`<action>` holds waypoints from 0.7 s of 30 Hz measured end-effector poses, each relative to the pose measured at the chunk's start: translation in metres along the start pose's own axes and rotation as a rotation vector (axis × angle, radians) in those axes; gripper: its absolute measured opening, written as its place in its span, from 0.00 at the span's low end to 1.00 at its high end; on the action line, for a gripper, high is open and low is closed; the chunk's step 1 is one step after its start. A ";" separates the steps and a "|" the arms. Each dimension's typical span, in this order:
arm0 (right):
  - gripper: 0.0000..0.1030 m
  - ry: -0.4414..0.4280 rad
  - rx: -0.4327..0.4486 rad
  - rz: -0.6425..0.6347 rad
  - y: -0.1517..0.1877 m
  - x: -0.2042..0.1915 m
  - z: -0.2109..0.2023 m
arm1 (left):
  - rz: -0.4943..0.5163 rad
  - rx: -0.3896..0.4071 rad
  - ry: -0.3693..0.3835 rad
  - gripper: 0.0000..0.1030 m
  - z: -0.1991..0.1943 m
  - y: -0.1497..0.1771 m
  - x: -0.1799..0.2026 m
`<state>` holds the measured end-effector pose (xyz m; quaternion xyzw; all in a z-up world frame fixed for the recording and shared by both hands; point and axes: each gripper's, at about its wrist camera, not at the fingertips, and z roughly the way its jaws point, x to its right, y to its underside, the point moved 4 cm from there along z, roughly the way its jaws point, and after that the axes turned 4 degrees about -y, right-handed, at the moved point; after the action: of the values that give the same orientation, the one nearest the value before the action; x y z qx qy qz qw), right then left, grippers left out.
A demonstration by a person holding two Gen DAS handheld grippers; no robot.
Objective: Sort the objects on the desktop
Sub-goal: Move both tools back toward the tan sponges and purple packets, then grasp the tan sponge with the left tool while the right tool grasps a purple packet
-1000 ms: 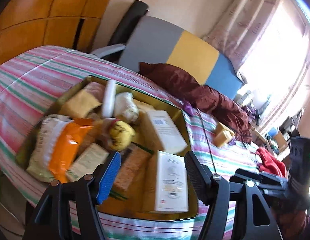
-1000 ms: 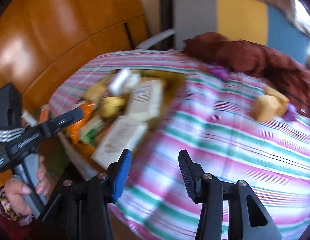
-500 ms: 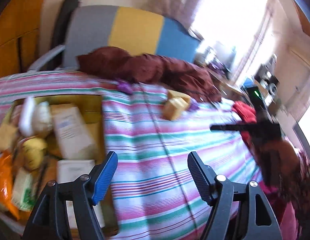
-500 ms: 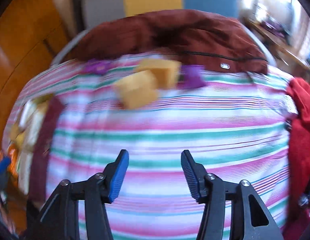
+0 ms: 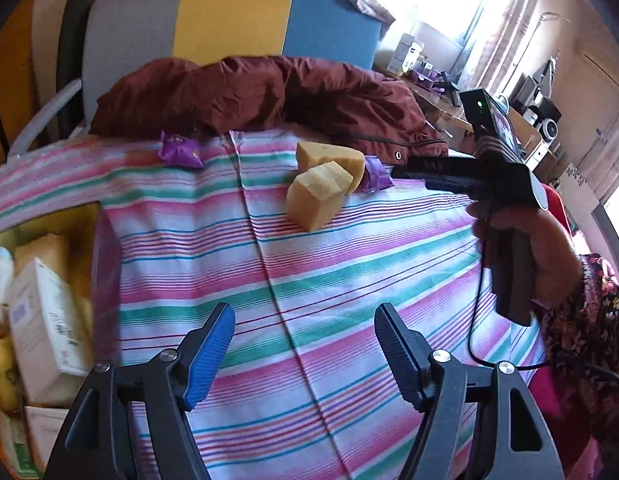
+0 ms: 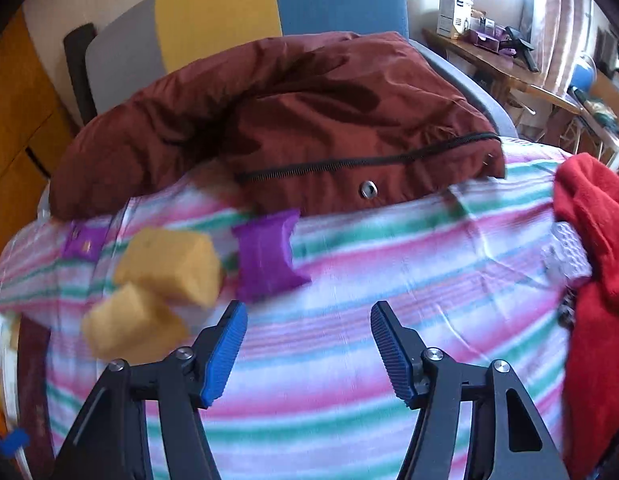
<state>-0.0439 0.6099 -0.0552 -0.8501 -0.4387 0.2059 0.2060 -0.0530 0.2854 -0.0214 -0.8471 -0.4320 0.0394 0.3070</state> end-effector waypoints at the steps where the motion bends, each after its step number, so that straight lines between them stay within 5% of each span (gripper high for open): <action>1: 0.62 -0.007 0.009 0.007 -0.004 -0.001 0.005 | -0.003 -0.008 0.004 0.71 0.005 -0.001 0.001; 9: 0.57 -0.005 -0.043 -0.051 -0.021 -0.021 0.050 | 0.046 -0.021 -0.003 0.71 0.029 -0.016 0.010; 11: 0.43 -0.010 -0.062 -0.057 -0.022 -0.023 0.057 | 0.053 -0.017 -0.010 0.71 0.036 -0.023 0.010; 21: 0.43 -0.059 -0.199 0.032 0.008 0.001 0.038 | 0.141 0.001 -0.070 0.71 0.082 -0.070 0.025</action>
<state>-0.0580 0.6133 -0.0909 -0.8668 -0.4493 0.1896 0.1042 -0.1138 0.3748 -0.0435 -0.8734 -0.3817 0.0906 0.2886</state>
